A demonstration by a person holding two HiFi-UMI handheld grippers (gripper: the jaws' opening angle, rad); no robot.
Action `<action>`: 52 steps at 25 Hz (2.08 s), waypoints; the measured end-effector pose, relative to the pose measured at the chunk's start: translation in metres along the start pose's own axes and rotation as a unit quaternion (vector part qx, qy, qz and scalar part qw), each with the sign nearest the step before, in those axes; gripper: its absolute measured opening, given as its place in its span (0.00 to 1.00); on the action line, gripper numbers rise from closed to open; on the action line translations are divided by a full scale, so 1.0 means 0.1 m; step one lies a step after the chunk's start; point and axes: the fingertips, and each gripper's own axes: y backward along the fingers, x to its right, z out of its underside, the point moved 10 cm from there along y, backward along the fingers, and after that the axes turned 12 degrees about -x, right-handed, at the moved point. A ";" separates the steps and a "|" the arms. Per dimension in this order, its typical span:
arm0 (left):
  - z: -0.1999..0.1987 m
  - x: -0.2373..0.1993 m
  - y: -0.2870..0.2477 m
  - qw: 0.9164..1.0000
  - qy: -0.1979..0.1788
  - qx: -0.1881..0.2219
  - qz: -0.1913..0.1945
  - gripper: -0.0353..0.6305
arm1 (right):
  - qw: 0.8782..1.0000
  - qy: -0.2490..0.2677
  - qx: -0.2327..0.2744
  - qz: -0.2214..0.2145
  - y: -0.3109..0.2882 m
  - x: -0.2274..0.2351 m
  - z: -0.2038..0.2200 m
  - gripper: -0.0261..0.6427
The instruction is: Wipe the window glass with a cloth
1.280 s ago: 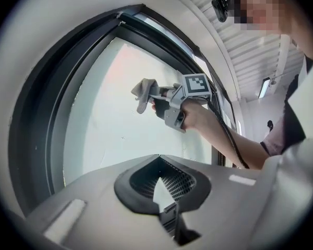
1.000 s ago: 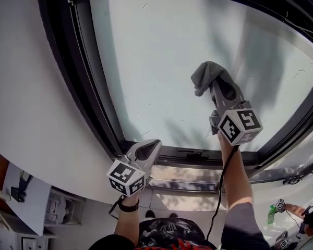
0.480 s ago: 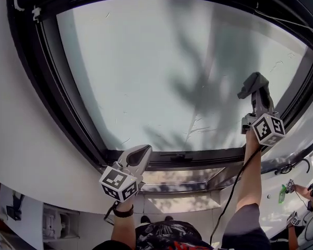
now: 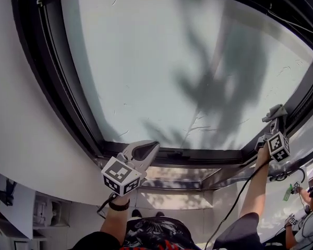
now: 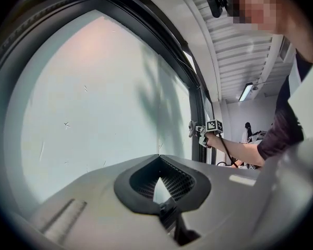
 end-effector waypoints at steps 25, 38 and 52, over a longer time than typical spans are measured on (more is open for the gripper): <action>0.24 -0.40 0.79 0.994 0.041 0.031 -0.092 0.05 | 0.862 0.080 -0.009 -0.500 0.38 -4.99 0.63 0.06; 0.28 -0.62 0.90 0.991 0.058 0.016 -0.122 0.05 | 0.781 0.216 -0.089 -0.580 0.45 -6.12 0.82 0.06; 0.15 -0.40 0.04 0.998 0.055 0.004 0.013 0.05 | 0.894 0.113 -0.054 -0.430 0.22 -4.08 0.56 0.06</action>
